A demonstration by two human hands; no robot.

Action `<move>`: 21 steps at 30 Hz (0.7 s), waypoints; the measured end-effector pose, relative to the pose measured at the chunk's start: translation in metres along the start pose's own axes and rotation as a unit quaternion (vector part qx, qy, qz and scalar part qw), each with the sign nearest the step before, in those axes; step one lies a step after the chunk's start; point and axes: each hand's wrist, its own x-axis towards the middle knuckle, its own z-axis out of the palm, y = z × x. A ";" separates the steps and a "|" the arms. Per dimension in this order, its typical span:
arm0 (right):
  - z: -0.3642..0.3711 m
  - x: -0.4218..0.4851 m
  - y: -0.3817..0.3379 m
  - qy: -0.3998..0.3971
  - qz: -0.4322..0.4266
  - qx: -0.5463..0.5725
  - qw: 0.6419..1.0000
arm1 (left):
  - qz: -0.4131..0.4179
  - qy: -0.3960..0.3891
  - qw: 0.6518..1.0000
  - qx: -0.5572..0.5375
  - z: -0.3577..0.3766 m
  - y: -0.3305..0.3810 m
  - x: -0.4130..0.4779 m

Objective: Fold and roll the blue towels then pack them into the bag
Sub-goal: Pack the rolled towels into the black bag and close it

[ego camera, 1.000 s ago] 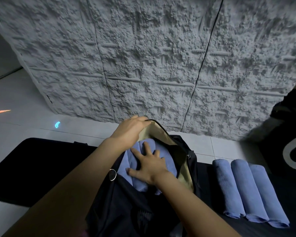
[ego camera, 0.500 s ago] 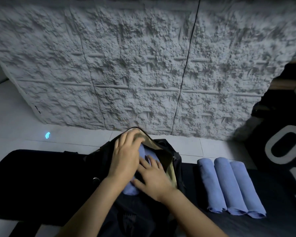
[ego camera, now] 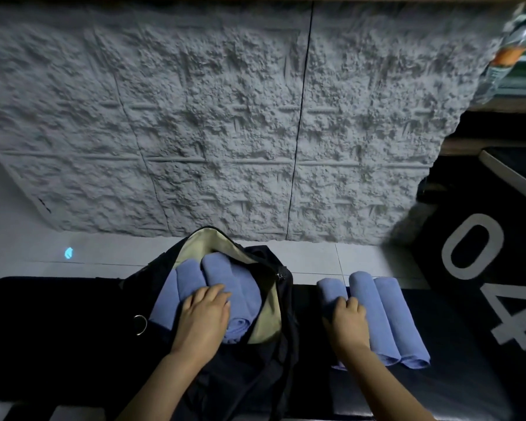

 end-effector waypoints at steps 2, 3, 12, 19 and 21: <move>0.004 0.000 -0.004 -0.002 -0.018 -0.009 1.000 | 0.005 0.004 1.000 -0.008 0.000 -0.002 0.003; 0.006 -0.002 -0.007 -0.011 -0.020 -0.005 1.000 | 0.009 0.010 1.000 -0.013 0.000 -0.003 0.006; -0.010 -0.004 -0.008 -0.032 -0.056 0.172 0.983 | 0.080 -0.066 0.994 0.042 -0.008 -0.014 0.009; -0.105 -0.041 -0.050 -0.258 -0.168 0.507 0.805 | 0.065 -0.052 0.996 -0.016 0.000 -0.018 0.018; -0.101 -0.042 -0.076 -0.358 -0.163 0.516 0.761 | 0.047 -0.053 0.997 -0.031 -0.002 -0.017 0.017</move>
